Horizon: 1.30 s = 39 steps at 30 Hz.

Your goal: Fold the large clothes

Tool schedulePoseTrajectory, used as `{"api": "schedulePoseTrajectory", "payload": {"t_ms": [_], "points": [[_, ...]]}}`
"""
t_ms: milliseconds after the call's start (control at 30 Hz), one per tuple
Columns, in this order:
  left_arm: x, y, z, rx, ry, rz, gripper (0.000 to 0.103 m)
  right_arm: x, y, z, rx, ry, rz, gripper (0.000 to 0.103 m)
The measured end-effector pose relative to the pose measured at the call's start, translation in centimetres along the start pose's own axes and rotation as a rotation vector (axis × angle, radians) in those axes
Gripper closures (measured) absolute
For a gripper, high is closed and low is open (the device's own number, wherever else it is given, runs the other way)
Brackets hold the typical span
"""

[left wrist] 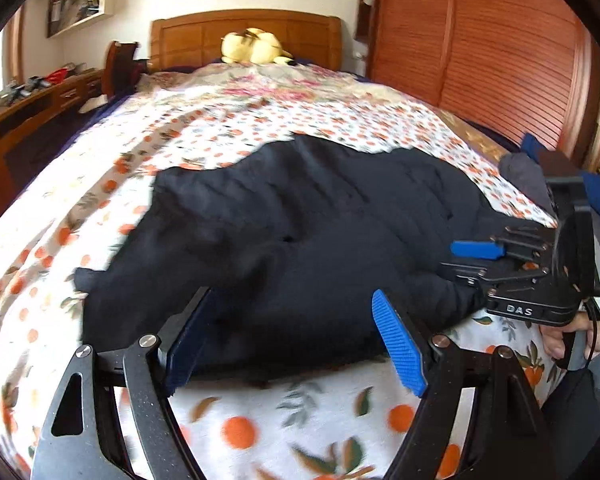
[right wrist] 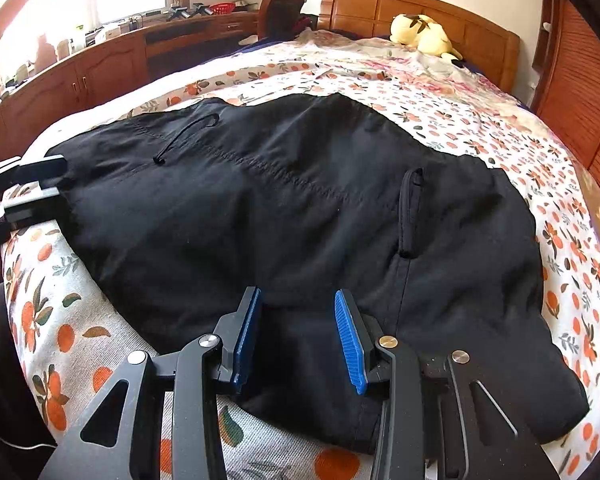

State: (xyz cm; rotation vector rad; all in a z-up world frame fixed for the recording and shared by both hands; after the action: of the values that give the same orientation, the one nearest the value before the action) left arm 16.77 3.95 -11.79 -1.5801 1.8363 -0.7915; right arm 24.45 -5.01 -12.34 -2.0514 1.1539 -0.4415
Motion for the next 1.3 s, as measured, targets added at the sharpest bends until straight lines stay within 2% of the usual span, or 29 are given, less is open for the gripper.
{"api": "schedulePoseTrajectory", "payload": {"t_ms": [133,300,533,700,900,1000,1067,1133,1200,1300], "points": [[-2.9,1.0,-0.9,-0.008,-0.05,-0.052,0.023,-0.4,-0.3,-0.7,0.033,0.003,0.008,0.064],[-5.6,2.6,-1.3,-0.028,-0.071,-0.125,0.037,-1.6,-0.8,-2.7,0.104,-0.044,0.017,0.064],[-6.5,3.7,-1.0,-0.071,-0.147,-0.122,0.038,-3.5,-0.1,-3.2,0.111,-0.081,-0.012,0.064],[-7.3,4.8,-0.5,-0.106,-0.154,-0.154,0.038,-3.7,0.4,-2.4,0.073,-0.058,-0.027,0.064],[-7.6,5.9,0.6,-0.147,-0.122,-0.192,0.038,-3.6,0.3,-1.7,0.048,-0.048,-0.03,0.064],[-7.7,5.9,0.9,-0.147,-0.101,-0.208,0.041,-3.7,0.4,-1.2,0.032,-0.043,-0.04,0.064],[-7.7,5.8,1.0,-0.145,-0.097,-0.215,0.048,-3.7,0.3,-0.8,0.029,-0.039,-0.047,0.064],[-7.6,5.7,1.0,-0.146,-0.088,-0.214,0.071,-3.6,0.2,-1.0,0.034,-0.043,-0.043,0.064],[-7.3,5.5,0.9,-0.145,-0.068,-0.21,0.086,-3.3,0.1,-1.4,0.036,-0.049,-0.034,0.064],[-6.3,4.4,0.1,-0.115,-0.1,-0.155,0.094,-2.5,0.1,-2.3,0.052,-0.041,-0.02,0.064]]}}
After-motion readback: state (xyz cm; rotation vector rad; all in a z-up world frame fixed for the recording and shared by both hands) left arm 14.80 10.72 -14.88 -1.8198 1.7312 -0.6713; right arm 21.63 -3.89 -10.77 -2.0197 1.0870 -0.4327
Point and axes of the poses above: each gripper's, at about its wrist camera, not at the fingertips, and z roughly the way its jaws point, x to its right, y to its underside, the point moved 4 cm from there along z, roughly the way its jaws point, and after that the axes turned 9 degrees about z, right-handed, at the moved point
